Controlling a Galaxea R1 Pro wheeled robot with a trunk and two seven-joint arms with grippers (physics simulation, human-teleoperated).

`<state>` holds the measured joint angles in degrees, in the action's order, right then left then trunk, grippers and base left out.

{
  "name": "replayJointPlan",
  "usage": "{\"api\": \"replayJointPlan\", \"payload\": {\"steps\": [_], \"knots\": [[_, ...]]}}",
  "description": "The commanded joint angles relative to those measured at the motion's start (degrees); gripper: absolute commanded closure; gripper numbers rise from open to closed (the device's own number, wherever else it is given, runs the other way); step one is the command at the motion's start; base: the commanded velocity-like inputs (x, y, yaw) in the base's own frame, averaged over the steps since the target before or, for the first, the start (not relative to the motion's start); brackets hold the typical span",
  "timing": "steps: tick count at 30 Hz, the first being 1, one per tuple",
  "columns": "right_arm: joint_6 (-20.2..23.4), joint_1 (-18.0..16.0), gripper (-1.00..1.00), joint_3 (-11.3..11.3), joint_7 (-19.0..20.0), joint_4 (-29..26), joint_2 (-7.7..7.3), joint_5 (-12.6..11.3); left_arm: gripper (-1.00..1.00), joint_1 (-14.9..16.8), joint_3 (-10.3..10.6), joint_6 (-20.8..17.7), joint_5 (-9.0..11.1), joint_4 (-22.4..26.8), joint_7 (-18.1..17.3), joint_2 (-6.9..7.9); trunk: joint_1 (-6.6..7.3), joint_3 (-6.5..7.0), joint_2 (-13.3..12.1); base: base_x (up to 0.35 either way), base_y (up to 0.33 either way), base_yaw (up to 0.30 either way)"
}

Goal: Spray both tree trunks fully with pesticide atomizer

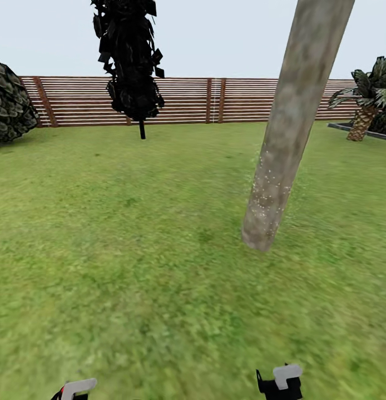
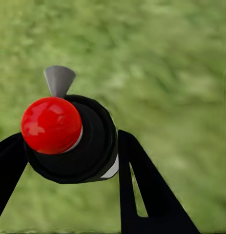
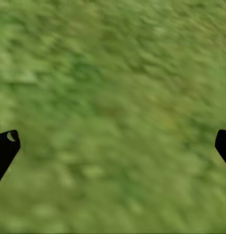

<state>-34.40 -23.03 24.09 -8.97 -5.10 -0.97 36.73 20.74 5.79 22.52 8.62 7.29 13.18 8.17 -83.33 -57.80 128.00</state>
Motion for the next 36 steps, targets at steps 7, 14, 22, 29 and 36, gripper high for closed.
{"api": "replayJointPlan", "payload": {"steps": [7, 14, 22, 29, 36], "knots": [[0.0, 0.0, -1.00, 0.0, 0.0, 0.0, 0.00, 0.0, 1.00, 0.0, 0.0, 0.0, 0.0, 0.0, 0.0, -0.08, 0.00, 0.00, 0.0, 0.000, 0.000, 0.286], [0.0, 0.0, -1.00, 0.0, 0.0, 0.0, 0.00, 0.0, 1.00, 0.0, -0.1, -0.1, 0.0, 0.0, 0.0, -0.09, 0.00, 0.00, 0.0, 0.000, 0.000, 0.286], [-0.1, 0.0, -1.00, 0.0, 0.0, 0.0, 0.03, 0.0, 1.00, 0.0, -0.1, -0.2, 0.0, 0.0, 0.0, 0.00, 0.00, 0.00, 0.0, 0.000, 0.000, 0.286], [-0.1, 0.0, -1.00, 0.0, 0.0, 0.0, 0.07, 0.0, 1.00, 0.0, -0.1, -0.1, 0.0, 0.0, 0.0, -0.02, 0.00, 0.00, 0.0, 0.000, 0.000, 0.286], [-0.1, 0.0, -1.00, 0.0, 0.0, 0.0, 0.05, 0.0, 1.00, 0.0, 0.0, -0.1, 0.1, 0.1, 0.0, -0.17, 0.00, 0.00, 0.0, 0.000, 0.000, 0.286]]}}
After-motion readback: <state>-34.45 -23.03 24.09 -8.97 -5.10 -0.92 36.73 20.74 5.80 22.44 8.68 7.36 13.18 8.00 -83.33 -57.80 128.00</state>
